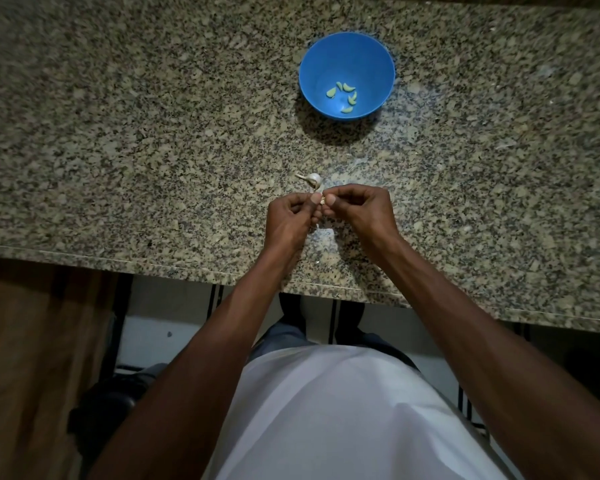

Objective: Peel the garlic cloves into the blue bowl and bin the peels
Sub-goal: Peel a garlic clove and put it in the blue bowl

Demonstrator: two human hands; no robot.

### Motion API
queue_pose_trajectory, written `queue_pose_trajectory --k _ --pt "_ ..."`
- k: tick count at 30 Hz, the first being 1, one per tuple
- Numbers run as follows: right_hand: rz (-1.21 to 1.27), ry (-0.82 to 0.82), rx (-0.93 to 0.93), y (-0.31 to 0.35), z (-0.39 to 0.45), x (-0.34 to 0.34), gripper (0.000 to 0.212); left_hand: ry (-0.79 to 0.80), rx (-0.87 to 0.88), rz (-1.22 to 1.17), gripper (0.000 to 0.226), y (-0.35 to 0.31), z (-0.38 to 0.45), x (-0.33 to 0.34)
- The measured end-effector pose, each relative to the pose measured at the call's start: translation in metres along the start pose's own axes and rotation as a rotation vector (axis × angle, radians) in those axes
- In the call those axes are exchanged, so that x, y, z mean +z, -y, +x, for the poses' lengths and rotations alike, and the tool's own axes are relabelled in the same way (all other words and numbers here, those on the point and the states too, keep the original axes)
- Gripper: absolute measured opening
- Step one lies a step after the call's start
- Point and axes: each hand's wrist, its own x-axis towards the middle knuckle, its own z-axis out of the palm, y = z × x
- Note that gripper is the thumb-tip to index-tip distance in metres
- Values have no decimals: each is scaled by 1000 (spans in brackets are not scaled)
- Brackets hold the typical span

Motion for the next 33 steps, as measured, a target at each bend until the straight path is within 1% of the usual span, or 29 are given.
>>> queue_pose_trajectory --k 2,6,9,13,16,19,21,25,27,29,33 --pt "57 32 47 0 -1 0 7 13 8 21 22 0 0 -1" --pt "77 94 117 0 -2 -6 10 9 2 110 19 3 -1 -4" --pt "40 115 125 0 -5 -9 20 -3 0 167 15 5 -2 -6" --pt "-13 86 117 -5 -6 -8 22 -8 15 268 7 5 -4 -8" --pt "6 56 141 -11 -6 -7 20 -39 46 326 7 5 -5 -7" --pt "26 55 124 -17 -8 -10 20 -92 85 363 11 7 -6 -11" --pt "45 55 118 -18 -8 -13 19 -90 85 382 14 9 -5 -13" --pt "43 53 105 -14 -6 -16 17 -9 138 357 21 9 -9 -14" --pt "-6 43 81 -12 -6 -17 17 48 165 291 31 7 -11 -14" --pt "-80 30 35 -11 -6 -17 15 95 179 233 34 5 -13 -11" --pt "-250 44 -63 -11 -5 -16 14 43 208 196 19 5 -13 -8"
